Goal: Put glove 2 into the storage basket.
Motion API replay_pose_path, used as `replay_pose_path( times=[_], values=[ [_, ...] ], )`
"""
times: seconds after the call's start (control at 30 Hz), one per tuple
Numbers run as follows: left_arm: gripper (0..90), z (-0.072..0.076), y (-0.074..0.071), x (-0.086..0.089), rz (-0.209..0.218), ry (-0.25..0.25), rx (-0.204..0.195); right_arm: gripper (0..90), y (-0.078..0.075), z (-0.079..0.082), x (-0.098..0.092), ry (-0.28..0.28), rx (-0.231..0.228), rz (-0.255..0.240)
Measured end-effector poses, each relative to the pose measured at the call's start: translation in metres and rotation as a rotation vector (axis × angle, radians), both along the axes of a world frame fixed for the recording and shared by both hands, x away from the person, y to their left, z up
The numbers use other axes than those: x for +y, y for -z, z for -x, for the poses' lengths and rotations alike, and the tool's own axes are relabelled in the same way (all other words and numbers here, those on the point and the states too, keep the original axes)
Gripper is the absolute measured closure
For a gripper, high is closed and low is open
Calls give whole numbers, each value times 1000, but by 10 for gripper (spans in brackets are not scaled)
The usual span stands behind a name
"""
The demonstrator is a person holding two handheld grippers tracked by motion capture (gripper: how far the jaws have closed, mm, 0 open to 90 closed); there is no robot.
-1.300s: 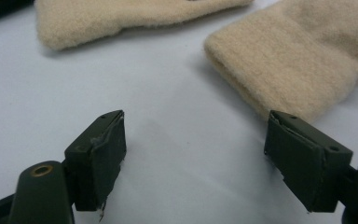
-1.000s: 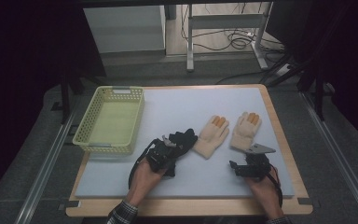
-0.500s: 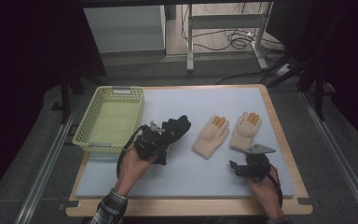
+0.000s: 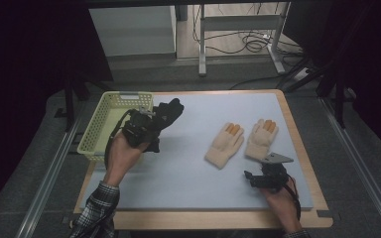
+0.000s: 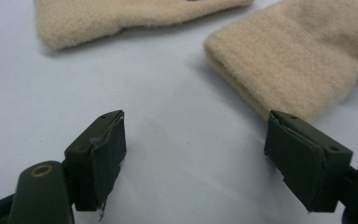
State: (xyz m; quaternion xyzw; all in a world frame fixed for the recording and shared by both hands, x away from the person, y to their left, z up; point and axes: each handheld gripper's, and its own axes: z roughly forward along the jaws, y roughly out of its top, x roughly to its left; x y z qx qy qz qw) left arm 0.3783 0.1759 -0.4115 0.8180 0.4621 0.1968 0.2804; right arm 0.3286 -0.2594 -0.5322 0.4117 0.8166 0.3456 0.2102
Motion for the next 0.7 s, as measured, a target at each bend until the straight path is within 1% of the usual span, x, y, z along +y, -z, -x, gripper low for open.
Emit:
replay_pose_path(
  times=[0.07, 0.27, 0.4, 0.53, 0.6, 0.7],
  values=[
    [609, -5, -2, 11, -6, -20, -4, 204, 0, 0, 0, 0, 0, 0],
    [607, -17, -6, 47, -21, -101, -8, 204, 0, 0, 0, 0, 1, 0],
    [605, -24, -6, 72, -20, -149, -1, 204, 0, 0, 0, 0, 1, -1],
    [603, -33, 0, 93, -31, -196, 18, 204, 0, 0, 0, 1, 1, 0],
    [601, -38, 5, 102, -33, -215, 35, 204, 0, 0, 0, 0, 1, 0],
    [599, -46, 14, 112, -46, -247, 66, 203, 0, 0, 0, 0, 1, 0]
  ],
)
